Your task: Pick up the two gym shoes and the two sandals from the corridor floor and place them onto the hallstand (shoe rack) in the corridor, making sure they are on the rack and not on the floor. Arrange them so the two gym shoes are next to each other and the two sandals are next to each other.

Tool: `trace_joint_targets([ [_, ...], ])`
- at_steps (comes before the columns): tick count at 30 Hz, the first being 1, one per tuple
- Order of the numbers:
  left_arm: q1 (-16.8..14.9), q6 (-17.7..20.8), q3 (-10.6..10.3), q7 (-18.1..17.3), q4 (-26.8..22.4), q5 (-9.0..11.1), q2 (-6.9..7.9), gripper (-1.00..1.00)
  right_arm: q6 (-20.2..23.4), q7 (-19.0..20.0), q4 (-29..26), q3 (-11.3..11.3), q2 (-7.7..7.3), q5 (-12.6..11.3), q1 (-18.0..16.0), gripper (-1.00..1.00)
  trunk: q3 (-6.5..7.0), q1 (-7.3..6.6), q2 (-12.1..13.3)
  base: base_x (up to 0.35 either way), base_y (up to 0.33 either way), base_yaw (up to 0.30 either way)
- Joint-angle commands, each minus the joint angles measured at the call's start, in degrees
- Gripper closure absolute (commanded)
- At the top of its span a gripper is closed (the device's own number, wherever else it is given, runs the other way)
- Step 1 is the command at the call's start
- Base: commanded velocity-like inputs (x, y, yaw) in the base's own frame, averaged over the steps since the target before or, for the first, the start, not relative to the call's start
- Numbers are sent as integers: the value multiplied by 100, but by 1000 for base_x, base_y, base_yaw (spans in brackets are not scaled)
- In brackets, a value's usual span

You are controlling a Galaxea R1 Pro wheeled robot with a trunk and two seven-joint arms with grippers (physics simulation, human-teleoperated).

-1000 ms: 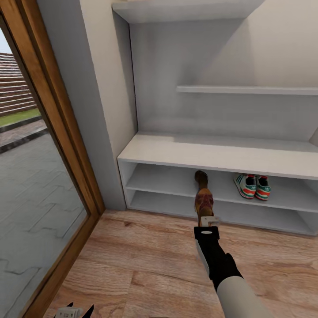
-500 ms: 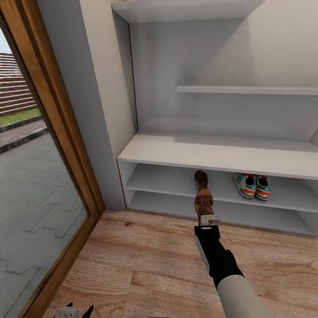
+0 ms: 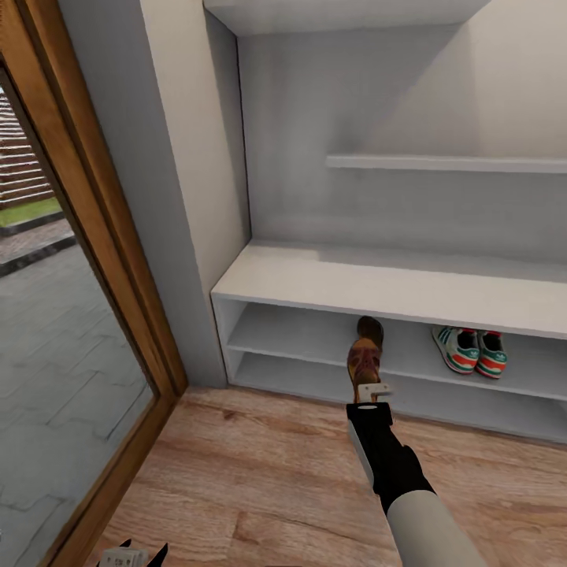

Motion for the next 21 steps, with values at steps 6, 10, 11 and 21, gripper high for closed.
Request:
trace_joint_targets([
  [6,-7,-35,49,-28,4,-53,0,-100,39,18,-8,-13,5,65,0,100,-5,2,-2,163,0,231],
  [10,-7,-35,49,-28,4,-54,1,-100,39,18,-2,-14,5,65,0,100,-5,2,-2,105,0,54],
  [11,-7,-35,49,-28,4,-56,-2,-100,39,18,10,-14,5,65,2,100,-5,2,-2,253,0,16],
  [21,-7,-35,49,-28,4,-52,-8,-100,39,18,100,-22,5,65,3,100,-5,2,-2,162,0,3],
])
